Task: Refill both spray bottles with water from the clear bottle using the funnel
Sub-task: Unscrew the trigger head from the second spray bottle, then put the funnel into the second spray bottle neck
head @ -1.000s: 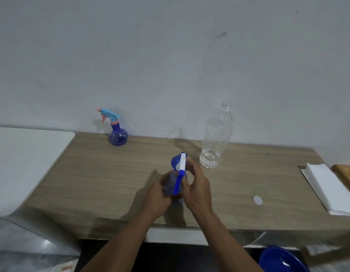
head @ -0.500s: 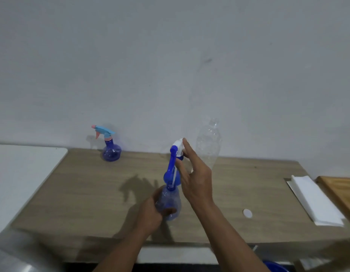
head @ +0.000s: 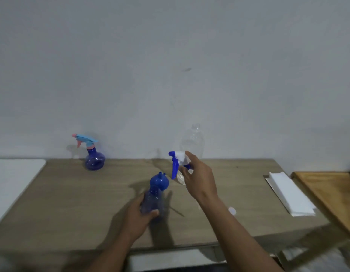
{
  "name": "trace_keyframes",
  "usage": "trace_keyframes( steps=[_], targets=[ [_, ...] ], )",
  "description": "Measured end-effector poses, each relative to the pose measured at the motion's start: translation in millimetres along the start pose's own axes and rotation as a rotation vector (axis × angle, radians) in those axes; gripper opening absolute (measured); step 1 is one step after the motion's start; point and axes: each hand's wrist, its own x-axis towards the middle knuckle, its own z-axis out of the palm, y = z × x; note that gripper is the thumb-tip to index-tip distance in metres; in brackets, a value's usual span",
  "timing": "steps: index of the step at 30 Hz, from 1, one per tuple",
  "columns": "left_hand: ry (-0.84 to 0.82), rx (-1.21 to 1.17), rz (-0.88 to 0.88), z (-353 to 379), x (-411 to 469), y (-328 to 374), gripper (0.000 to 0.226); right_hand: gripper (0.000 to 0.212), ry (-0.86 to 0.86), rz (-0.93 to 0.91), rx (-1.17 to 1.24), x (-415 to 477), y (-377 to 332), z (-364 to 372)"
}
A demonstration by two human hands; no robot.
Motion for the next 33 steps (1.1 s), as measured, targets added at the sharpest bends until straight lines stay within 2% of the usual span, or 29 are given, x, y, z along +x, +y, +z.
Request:
trace_keyframes(
  steps=[5,8,10,15,19,23,26,29,33],
  targets=[
    [0.002,0.004,0.031,-2,-1,-1,0.072,0.037,-0.149,0.172,-0.227,-12,49,44],
    [0.029,0.004,0.037,-4,-3,-1,0.083,0.03,-0.218,0.226,-0.307,-22,74,65],
    [0.049,0.013,0.03,-4,-6,0,0.081,0.024,-0.228,0.252,-0.336,-28,88,77],
    [0.083,0.097,0.029,-1,-12,10,0.07,0.043,-0.252,0.314,-0.384,-35,112,96],
    [0.113,0.163,0.032,0,-18,22,0.066,0.047,-0.281,0.282,-0.494,-42,122,102],
    [0.12,0.205,0.039,0,-19,22,0.07,0.053,-0.294,0.264,-0.505,-48,127,109],
    [0.129,0.202,0.049,0,-17,18,0.071,0.055,-0.226,0.22,-0.507,-48,122,107],
    [0.134,0.205,0.06,-2,-15,15,0.071,0.051,-0.107,0.081,-0.386,-40,106,100],
    [0.171,0.162,0.056,-4,-14,10,0.071,0.038,-0.193,0.028,-0.194,0,87,107]
  ],
)
